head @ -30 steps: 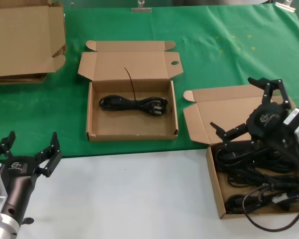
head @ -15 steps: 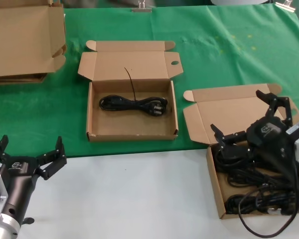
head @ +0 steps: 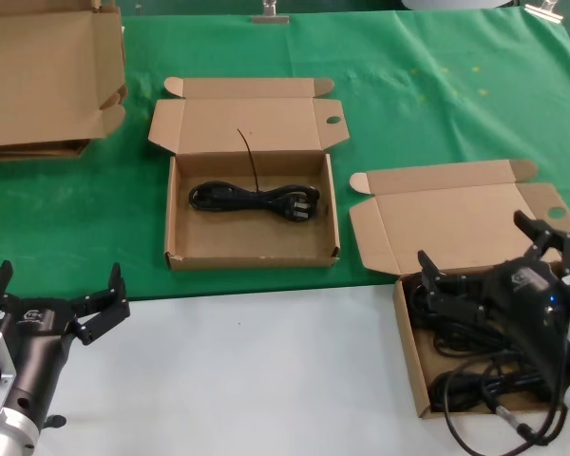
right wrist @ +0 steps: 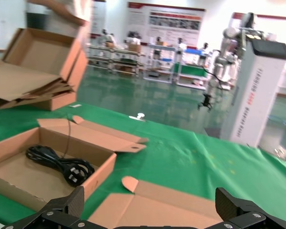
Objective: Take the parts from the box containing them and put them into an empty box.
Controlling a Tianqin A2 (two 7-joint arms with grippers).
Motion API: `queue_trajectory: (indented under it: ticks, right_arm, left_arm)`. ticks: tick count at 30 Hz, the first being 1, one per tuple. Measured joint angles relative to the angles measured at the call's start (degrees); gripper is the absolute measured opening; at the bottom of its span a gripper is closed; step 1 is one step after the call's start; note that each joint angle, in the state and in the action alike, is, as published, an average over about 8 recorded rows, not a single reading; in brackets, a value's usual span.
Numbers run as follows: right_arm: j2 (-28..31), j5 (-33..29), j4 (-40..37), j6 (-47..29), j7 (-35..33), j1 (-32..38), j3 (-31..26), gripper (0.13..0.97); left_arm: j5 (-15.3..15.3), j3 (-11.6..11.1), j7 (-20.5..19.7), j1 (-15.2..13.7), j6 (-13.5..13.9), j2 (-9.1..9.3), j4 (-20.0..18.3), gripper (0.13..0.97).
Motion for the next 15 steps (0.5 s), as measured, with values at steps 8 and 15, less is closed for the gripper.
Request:
queue_trajectory:
  ticks: [8, 15]
  right_arm:
    - [-3.1, 1.4, 0.8, 4.8, 0.9, -4.1, 1.3, 0.966]
    - [-5.3, 2.5, 1.5, 8.4, 1.5, -7.2, 2.3, 0.966]
  left_arm:
    - [0.0, 0.0, 0.0, 0.0, 0.0, 0.06, 0.0, 0.964]
    - [0.0, 0.0, 0.0, 0.0, 0.1, 0.10, 0.0, 0.966]
